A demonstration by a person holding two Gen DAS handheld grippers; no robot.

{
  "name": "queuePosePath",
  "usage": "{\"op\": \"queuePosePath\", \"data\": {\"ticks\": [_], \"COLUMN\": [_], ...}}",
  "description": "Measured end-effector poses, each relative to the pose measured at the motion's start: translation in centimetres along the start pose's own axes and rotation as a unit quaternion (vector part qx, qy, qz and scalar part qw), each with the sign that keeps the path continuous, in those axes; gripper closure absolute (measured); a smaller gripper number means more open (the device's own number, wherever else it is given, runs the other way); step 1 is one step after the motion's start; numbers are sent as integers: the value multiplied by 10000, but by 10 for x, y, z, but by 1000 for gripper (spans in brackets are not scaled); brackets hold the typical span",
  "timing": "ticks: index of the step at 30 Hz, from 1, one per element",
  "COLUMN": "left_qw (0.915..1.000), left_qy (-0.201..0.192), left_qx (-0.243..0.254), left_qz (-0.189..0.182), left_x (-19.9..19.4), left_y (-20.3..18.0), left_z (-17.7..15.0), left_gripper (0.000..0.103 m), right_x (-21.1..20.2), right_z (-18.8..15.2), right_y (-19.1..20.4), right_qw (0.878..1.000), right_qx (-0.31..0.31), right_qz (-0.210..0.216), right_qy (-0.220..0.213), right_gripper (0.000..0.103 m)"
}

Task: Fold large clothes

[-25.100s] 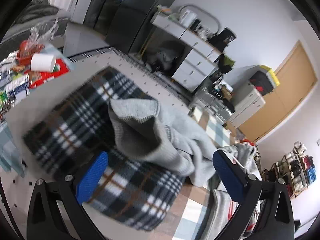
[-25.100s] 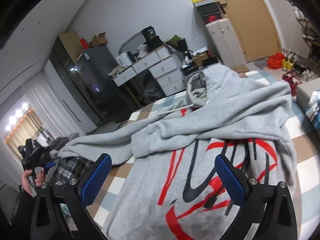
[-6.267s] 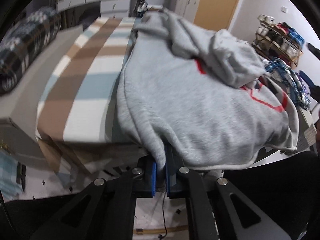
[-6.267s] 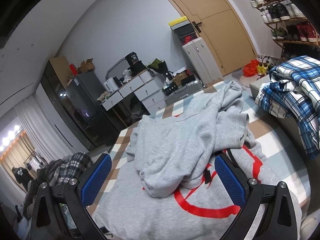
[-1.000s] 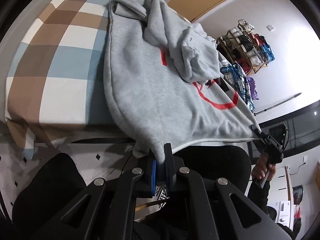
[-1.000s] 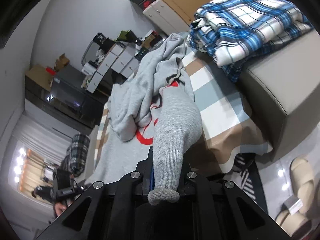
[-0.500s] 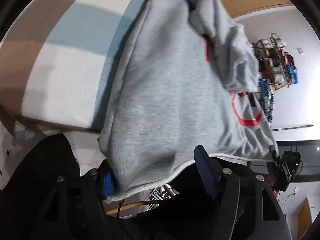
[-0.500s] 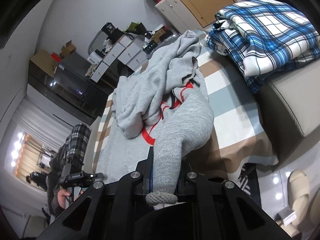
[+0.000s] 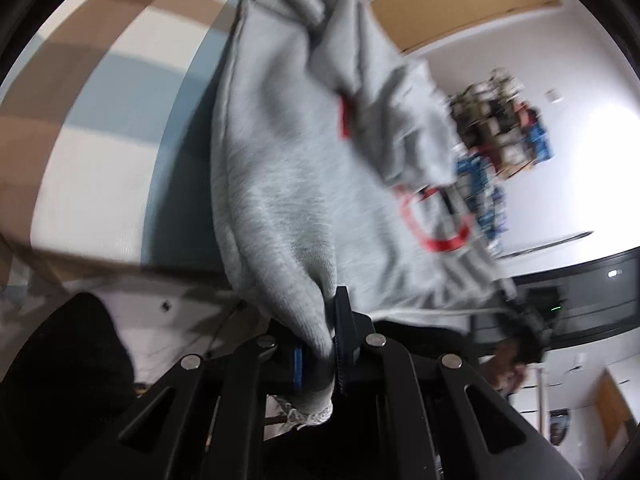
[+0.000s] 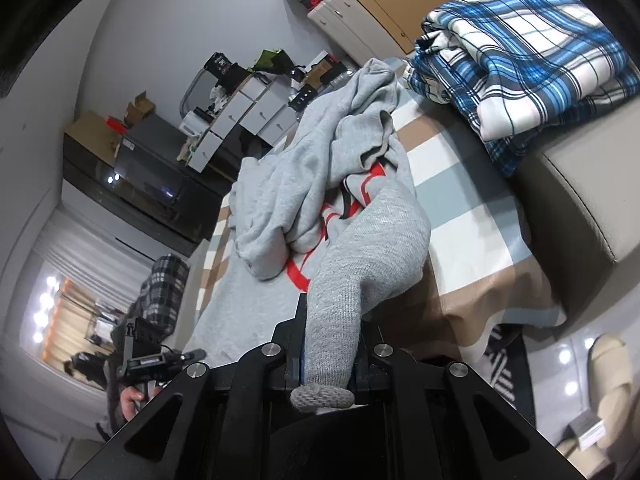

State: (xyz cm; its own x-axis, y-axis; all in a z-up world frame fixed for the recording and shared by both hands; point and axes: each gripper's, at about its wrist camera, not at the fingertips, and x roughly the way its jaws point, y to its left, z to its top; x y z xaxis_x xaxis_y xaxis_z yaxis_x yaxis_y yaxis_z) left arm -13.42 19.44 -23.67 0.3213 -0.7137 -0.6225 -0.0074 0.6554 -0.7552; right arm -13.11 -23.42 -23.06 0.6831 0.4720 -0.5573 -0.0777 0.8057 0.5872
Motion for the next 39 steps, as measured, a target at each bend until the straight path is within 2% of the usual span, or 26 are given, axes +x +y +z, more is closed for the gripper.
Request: {"op": "queuePosePath", "data": {"ticks": [3, 7, 9, 17, 21, 26, 29, 32, 35, 37, 39], "left_qw": [9980, 9927, 9902, 9875, 9876, 9885, 9897, 9896, 9893, 9893, 9902], "left_qy": [-250, -780, -877, -995, -1074, -1143, -1093, -1185, -1168, -1083, -955], "left_qx": [-96, -55, -46, 36, 152, 49, -255, -474, -731, -927, -1005], "left_qz": [-579, -916, -1087, -1220, -1136, -990, -890, -665, -478, -304, -153], "left_x": [-21, -45, -50, -42, -42, -22, 0, 13, 33, 52, 68], "left_y": [-8, -28, -39, -73, -82, -74, -55, -37, -14, 5, 18], "left_z": [19, 61, 85, 164, 214, 268, 304, 331, 350, 358, 357], "left_gripper": [97, 99, 99, 99, 99, 100, 100, 100, 100, 100, 100], "right_x": [-8, -11, -9, 31, 60, 107, 145, 182, 221, 252, 272], "right_z": [14, 44, 66, 170, 225, 295, 337, 370, 388, 389, 385], "right_y": [-1, 12, 24, 60, 62, 63, 54, 38, 11, -17, -38], "right_qw": [9993, 9983, 9982, 9988, 9982, 9971, 9945, 9899, 9811, 9710, 9646], "right_qx": [183, 255, 191, 357, 569, 698, 885, 958, 1102, 1328, 1474], "right_qz": [263, 426, 435, 260, 110, -231, -520, -1033, -1590, -1980, -2155], "right_qy": [-168, -305, -354, -218, -156, -220, -189, -162, -67, 187, 365], "right_gripper": [90, 91, 91, 91, 91, 91, 91, 91, 91, 91, 91]}}
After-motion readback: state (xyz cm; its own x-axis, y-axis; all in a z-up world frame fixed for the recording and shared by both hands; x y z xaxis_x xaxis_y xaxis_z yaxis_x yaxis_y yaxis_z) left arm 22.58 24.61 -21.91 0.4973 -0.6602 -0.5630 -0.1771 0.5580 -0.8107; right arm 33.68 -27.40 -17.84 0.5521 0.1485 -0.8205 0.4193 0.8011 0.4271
